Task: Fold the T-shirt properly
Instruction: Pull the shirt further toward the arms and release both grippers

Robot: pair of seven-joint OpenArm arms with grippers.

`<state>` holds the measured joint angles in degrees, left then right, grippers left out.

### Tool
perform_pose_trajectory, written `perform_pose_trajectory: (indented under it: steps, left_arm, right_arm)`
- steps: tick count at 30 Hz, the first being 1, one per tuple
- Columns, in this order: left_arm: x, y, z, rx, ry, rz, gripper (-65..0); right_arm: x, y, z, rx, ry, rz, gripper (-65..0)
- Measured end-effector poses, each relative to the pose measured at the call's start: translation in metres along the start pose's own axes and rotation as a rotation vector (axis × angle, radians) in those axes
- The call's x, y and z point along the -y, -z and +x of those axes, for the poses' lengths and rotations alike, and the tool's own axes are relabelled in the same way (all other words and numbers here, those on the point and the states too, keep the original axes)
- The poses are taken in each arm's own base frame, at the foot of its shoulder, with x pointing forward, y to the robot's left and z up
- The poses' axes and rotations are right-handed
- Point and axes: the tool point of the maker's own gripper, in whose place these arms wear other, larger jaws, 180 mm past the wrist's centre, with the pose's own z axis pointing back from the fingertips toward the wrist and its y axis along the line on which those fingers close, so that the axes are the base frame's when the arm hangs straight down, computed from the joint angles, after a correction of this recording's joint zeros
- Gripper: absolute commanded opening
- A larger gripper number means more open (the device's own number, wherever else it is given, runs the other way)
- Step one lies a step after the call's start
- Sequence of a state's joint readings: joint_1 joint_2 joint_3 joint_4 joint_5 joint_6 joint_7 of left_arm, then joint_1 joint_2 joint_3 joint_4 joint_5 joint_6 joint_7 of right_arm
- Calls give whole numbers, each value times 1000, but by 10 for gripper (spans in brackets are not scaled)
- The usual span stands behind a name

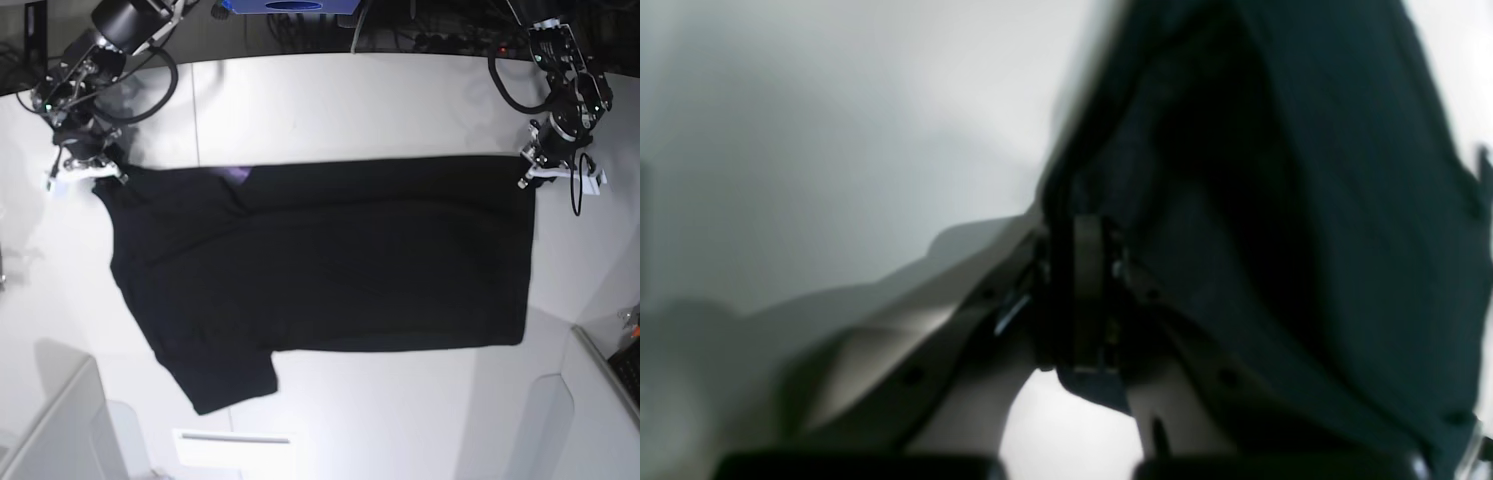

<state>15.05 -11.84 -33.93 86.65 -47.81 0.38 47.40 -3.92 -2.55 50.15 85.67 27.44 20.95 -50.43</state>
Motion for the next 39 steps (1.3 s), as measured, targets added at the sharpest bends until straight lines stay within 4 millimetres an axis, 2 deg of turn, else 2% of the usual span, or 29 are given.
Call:
perform_pose_trajectory:
  steps: [6, 11, 15, 20, 36, 39]
  left_arm:
    - [-26, -21, -7, -31, 73, 58, -650]
    - [-43, -39, -23, -55, 103, 95, -650]
    - [-50, -52, -32, -72, 131, 118, -650]
    - [-59, -62, -44, -96, 139, 137, -650]
    - [-71, -73, -52, -110, 152, 161, -650]
    - [-80, -85, -54, -122, 137, 190, -650]
  right_arm:
    - [13, -36, -8, -22, -84, -52, -650]
    - [30, -63, -44, -83, -105, -118, -650]
    - [34, -78, -61, -97, -111, -142, -650]
    - [39, -81, -66, -113, -113, -154, -650]
    - [43, -86, -71, -125, -117, -164, -650]
    - [44, -86, -71, -129, -119, -167, -650]
